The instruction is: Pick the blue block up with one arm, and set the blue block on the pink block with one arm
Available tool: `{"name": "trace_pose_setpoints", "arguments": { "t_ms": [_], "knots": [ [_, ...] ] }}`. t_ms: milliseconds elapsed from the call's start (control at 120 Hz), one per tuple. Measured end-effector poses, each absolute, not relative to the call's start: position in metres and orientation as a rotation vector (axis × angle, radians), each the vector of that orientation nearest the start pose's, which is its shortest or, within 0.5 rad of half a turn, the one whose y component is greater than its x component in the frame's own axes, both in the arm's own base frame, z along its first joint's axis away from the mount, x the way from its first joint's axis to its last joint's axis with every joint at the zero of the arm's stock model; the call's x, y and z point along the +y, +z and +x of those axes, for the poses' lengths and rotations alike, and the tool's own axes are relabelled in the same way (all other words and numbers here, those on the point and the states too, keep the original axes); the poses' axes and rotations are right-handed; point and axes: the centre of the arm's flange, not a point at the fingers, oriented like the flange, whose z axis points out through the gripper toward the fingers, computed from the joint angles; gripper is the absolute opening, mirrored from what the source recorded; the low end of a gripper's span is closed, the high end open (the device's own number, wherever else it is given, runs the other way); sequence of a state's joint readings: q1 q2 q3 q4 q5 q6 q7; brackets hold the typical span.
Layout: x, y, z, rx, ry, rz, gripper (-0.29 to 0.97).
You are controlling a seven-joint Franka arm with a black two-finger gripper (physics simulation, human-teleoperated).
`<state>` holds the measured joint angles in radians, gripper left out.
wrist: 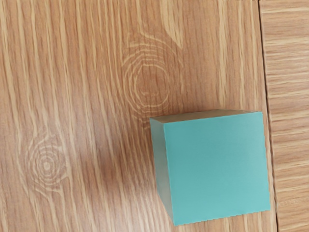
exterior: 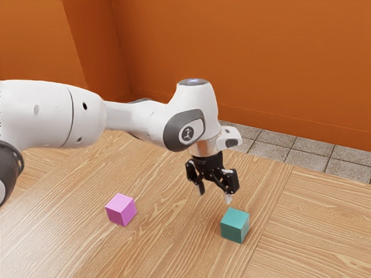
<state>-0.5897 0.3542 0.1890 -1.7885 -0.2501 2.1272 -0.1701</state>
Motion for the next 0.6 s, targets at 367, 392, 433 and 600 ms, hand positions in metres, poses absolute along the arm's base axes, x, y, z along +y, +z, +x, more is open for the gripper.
{"name": "trace_pose_setpoints", "arguments": {
  "t_ms": [367,392,433,600],
  "knots": [
    [-0.322,0.328,0.555,0.220,-0.027,-3.225,0.61],
    [-0.322,0.326,0.556,0.207,-0.029,-3.226,0.61],
    [-0.322,0.322,0.557,0.191,-0.029,-3.227,0.60],
    [-0.325,0.312,0.562,0.140,-0.040,-3.228,0.60]
  ]
}}
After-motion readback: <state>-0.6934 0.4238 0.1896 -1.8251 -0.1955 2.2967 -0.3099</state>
